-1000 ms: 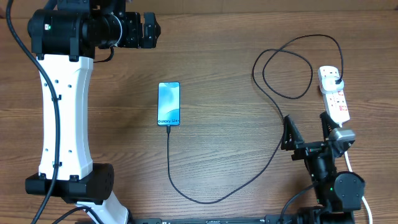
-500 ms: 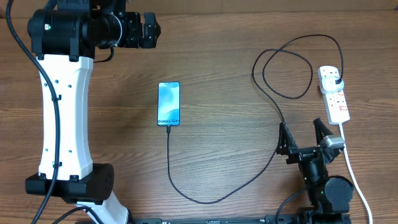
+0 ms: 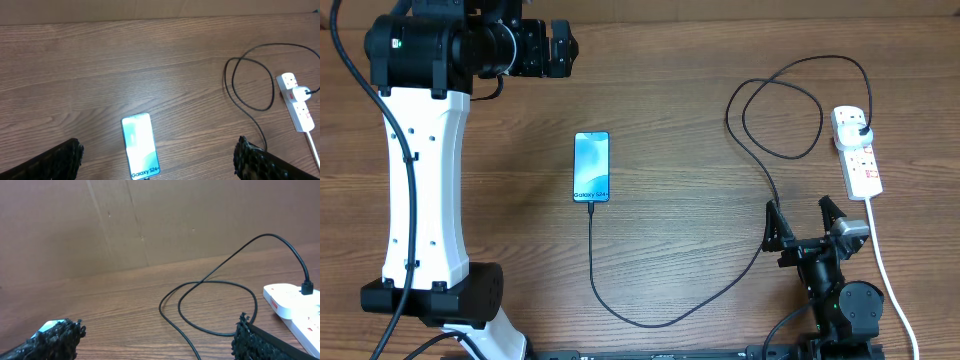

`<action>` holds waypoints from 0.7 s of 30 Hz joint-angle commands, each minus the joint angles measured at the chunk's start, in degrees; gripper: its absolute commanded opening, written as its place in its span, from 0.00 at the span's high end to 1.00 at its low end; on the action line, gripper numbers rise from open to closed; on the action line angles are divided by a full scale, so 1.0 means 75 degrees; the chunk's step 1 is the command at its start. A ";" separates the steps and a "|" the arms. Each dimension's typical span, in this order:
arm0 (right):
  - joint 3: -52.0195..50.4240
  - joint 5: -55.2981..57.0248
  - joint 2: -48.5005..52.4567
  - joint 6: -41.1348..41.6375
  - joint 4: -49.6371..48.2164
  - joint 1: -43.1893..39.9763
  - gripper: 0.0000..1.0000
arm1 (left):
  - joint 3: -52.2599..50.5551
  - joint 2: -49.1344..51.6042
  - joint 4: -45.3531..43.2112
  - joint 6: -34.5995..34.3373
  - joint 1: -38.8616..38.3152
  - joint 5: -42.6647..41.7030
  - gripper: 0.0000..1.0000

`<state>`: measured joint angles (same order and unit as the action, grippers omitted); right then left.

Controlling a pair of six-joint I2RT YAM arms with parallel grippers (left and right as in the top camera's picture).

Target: Plug charger to phone and switch on socket

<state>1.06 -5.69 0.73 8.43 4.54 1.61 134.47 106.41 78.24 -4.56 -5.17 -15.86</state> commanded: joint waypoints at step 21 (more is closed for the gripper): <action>-0.0082 0.0070 -0.0076 0.0067 -0.0020 0.0055 0.00 | -0.0023 -0.0099 -0.0006 -0.0105 -0.0070 -0.0035 0.01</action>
<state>1.06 -5.67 0.73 8.78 4.58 1.61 134.47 106.41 78.24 -4.56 -5.17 -15.86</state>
